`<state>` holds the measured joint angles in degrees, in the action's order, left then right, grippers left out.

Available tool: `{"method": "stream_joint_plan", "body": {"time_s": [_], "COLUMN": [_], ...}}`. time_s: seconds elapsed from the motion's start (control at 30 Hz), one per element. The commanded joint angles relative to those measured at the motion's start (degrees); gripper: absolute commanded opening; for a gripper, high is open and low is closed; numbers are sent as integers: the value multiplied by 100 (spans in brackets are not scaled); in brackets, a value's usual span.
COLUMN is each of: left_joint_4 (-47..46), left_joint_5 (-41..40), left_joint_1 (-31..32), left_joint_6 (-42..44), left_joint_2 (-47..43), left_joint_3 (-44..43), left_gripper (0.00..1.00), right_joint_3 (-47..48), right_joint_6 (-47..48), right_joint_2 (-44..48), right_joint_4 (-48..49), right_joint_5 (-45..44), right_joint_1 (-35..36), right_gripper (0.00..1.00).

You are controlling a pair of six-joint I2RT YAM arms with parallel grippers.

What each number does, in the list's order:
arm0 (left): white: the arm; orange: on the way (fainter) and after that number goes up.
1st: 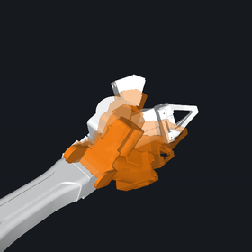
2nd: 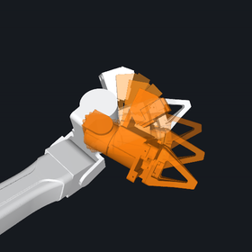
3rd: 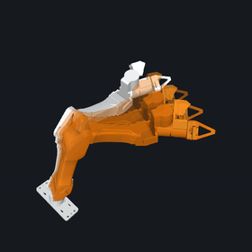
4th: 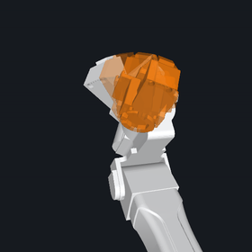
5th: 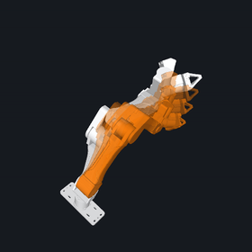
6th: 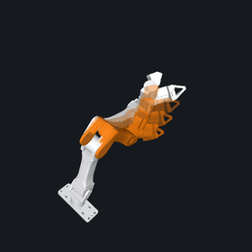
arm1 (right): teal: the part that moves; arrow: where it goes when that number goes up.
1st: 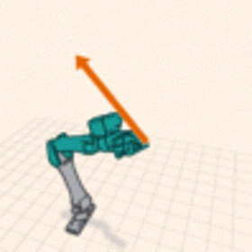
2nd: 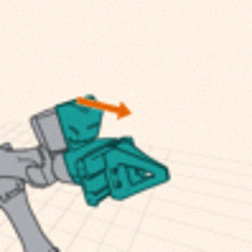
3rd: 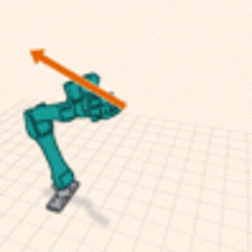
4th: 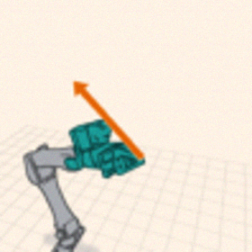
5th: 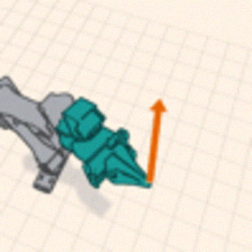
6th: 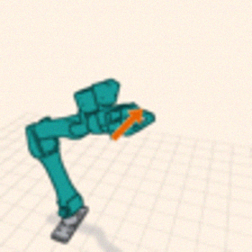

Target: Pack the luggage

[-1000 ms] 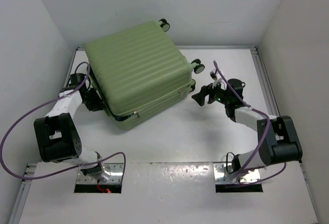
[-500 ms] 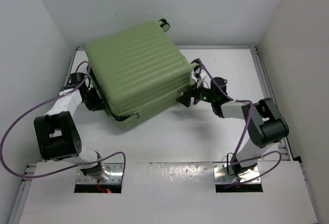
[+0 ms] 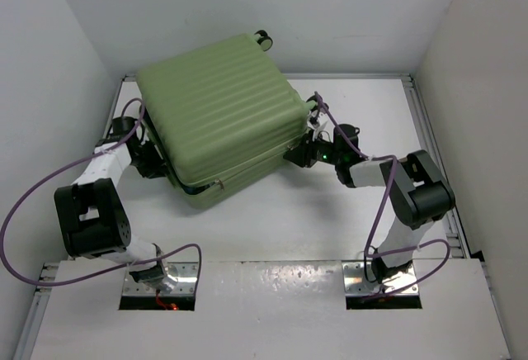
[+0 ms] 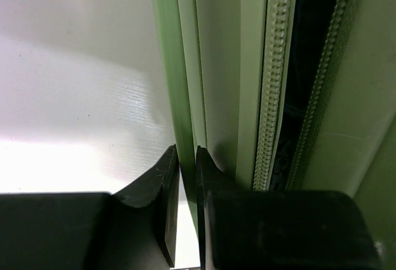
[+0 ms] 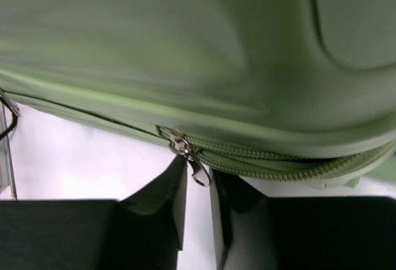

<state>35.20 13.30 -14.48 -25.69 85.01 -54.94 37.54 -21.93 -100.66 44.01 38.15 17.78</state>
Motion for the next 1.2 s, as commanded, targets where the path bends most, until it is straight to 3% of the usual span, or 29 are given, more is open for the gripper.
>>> {"method": "stream_joint_plan", "body": {"time_s": [0.0,0.17,0.8,1.17], "left_joint_4": [119,119,628,558], "left_joint_5": [-179,-231,-776,-1348], "left_joint_1": [-108,-108,-1004,-1118], "left_joint_6": [275,328,926,1163], "left_joint_2": [165,165,499,1210], "left_joint_3": [97,97,-500,-1194], "left_gripper": [0,0,0,0], "right_joint_3": [236,263,-238,367], "right_joint_6": [-83,-214,602,1157], "right_joint_2": [222,310,724,179], "right_joint_4": [942,996,530,486], "right_joint_5": [-36,-88,-1090,-1872], "right_joint_1": [24,-29,-1022,-1391], "right_gripper": [19,0,0,0]}}
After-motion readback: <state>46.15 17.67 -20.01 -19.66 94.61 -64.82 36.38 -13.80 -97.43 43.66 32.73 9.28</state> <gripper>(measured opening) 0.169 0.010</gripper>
